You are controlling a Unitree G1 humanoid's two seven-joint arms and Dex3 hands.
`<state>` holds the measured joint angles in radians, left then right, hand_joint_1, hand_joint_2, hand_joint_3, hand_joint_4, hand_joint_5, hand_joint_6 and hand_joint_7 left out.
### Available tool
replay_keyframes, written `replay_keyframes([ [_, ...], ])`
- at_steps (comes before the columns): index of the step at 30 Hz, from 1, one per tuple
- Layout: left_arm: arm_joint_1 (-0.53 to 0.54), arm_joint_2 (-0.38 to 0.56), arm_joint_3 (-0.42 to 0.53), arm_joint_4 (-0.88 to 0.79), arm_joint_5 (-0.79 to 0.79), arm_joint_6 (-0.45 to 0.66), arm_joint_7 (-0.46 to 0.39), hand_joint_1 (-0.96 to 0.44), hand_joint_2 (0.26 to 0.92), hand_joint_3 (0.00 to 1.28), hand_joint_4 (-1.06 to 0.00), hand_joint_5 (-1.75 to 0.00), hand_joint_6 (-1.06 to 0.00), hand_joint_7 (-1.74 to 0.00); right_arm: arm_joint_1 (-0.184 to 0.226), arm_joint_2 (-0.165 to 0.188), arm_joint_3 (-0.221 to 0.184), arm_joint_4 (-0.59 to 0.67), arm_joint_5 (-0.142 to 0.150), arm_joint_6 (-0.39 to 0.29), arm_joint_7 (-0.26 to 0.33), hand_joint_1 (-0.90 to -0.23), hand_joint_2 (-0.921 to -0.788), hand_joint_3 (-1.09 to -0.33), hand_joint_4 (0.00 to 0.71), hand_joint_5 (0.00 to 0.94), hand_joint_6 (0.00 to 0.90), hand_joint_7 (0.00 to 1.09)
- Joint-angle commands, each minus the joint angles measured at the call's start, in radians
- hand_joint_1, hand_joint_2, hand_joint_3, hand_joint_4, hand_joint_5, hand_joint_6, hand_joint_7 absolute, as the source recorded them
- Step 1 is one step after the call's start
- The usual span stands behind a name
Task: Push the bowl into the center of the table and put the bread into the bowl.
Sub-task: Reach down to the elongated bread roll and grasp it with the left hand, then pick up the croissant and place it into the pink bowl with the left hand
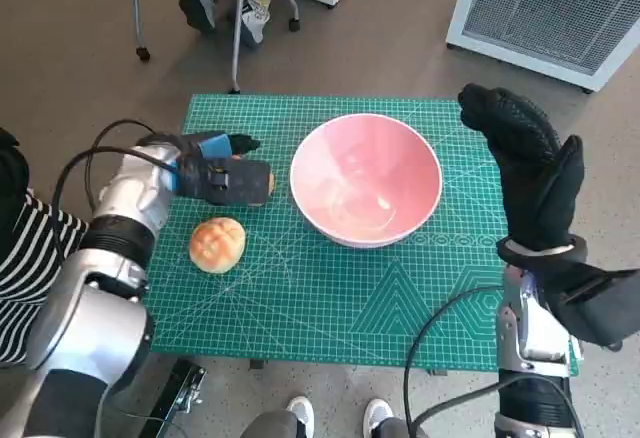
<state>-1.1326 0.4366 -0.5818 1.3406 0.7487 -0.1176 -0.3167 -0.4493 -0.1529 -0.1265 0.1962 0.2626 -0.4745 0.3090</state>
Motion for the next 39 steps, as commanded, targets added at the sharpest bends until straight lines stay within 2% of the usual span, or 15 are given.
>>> replay_keyframes([
  [1,0.028,-0.019,-0.017,0.016,0.016,0.01,0.027,0.04,0.789,0.01,-0.25,-0.02,-0.41,-0.02,0.026,-0.005,0.0,-0.002,-0.021,0.021,-0.008,-0.671,-0.921,-0.708,0.199,0.002,0.188,0.29],
  [8,0.055,-0.028,-0.054,0.023,0.044,-0.001,0.083,0.02,0.812,0.02,-0.48,-0.04,-0.54,-0.03,0.03,-0.008,-0.001,-0.01,-0.021,0.025,-0.006,-0.673,-0.921,-0.708,0.199,0.002,0.187,0.29],
  [10,0.06,-0.029,-0.065,0.024,0.057,-0.006,0.104,0.02,0.824,0.02,-0.6,-0.07,-0.62,-0.05,0.031,-0.007,-0.001,-0.013,-0.021,0.027,-0.005,-0.673,-0.921,-0.708,0.199,0.002,0.186,0.29],
  [14,0.065,-0.029,-0.08,0.026,0.07,-0.012,0.142,0.01,0.838,0.02,-0.75,-0.13,-0.72,-0.09,0.033,-0.007,-0.001,-0.018,-0.022,0.029,-0.003,-0.673,-0.921,-0.708,0.199,0.002,0.186,0.29],
  [15,0.066,-0.029,-0.082,0.027,0.072,-0.013,0.15,0.14,0.868,0.05,-0.71,-0.54,-0.76,-0.12,0.033,-0.007,-0.002,-0.019,-0.022,0.03,-0.002,-0.672,-0.921,-0.708,0.199,0.002,0.186,0.29],
  [16,0.068,-0.027,-0.084,0.027,0.074,-0.018,0.165,0.18,0.878,0.07,-0.69,-0.69,-0.78,-0.13,0.034,-0.007,-0.002,-0.02,-0.021,0.031,-0.002,-0.672,-0.921,-0.708,0.2,0.002,0.185,0.29],
  [17,0.07,-0.026,-0.086,0.027,0.077,-0.021,0.176,0.12,0.894,0.08,-0.69,-0.9,-0.71,-0.48,0.034,-0.007,-0.002,-0.02,-0.021,0.031,-0.001,-0.672,-0.921,-0.708,0.2,0.002,0.185,0.3],
  [18,0.071,-0.025,-0.086,0.026,0.078,-0.024,0.187,0.08,0.903,0.09,-0.68,-1.04,-0.66,-0.71,0.035,-0.007,-0.001,-0.021,-0.021,0.031,0.0,-0.672,-0.921,-0.708,0.2,0.002,0.185,0.3],
  [20,0.073,-0.023,-0.087,0.026,0.081,-0.029,0.204,0.03,0.913,0.08,-0.69,-1.18,-0.64,-0.9,0.037,-0.007,-0.001,-0.021,-0.019,0.031,0.002,-0.674,-0.921,-0.708,0.199,0.001,0.182,0.3],
  [25,0.077,-0.017,-0.086,0.028,0.08,-0.039,0.23,0.01,0.919,0.06,-0.7,-1.25,-0.65,-1.0,0.036,-0.006,-0.002,-0.013,-0.014,0.027,0.008,-0.677,-0.921,-0.708,0.201,0.002,0.18,0.3],
  [39,0.062,-0.002,-0.076,0.025,0.073,-0.042,0.27,0.0,0.92,0.05,-0.71,-1.21,-0.64,-1.07,0.033,0.001,0.001,-0.007,-0.004,0.029,0.014,-0.679,-0.921,-0.708,0.206,0.003,0.176,0.3],
])
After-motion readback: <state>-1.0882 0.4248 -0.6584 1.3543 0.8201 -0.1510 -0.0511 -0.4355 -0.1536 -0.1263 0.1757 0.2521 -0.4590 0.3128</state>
